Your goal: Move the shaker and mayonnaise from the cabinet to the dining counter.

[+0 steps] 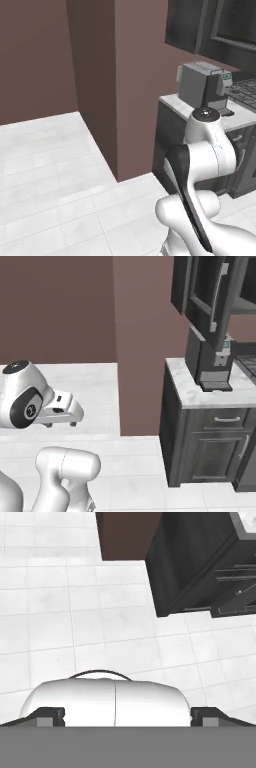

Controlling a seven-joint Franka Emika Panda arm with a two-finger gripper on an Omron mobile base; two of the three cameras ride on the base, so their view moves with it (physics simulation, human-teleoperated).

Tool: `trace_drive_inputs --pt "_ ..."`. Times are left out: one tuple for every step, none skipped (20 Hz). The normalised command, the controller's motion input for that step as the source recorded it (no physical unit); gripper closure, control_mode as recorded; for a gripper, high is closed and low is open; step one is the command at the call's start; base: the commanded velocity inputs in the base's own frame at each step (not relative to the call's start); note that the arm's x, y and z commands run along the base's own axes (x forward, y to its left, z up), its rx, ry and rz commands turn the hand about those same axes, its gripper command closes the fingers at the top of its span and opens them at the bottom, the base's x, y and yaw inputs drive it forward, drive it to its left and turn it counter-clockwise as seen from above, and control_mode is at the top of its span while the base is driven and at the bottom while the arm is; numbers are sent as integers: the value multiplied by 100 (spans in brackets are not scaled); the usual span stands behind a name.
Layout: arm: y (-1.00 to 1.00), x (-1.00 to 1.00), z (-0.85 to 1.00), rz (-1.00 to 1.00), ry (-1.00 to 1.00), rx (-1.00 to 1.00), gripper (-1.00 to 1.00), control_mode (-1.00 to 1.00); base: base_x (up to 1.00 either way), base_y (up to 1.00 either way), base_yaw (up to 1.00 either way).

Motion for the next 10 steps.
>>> trace_drive_inputs --pt "0 0 0 0 0 0 -100 100 -3 -44 5" --pt "0 0 0 0 0 0 -100 100 -2 -48 8" --pt "0 0 0 0 0 0 -100 100 0 -56 11" --pt "0 0 0 0 0 0 -100 100 -3 -62 13" --pt "0 0 0 0 0 0 -100 100 -3 -66 14" --pt "0 0 0 0 0 0 -100 100 -3 -67 13" --pt "0 0 0 0 0 0 -100 100 -1 -68 11" --pt "0 0 0 0 0 0 -100 100 -1 -67 11" --pt "0 0 0 0 0 0 -100 100 -1 -67 12" --pt "0 0 0 0 0 0 -100 100 -1 -67 12"
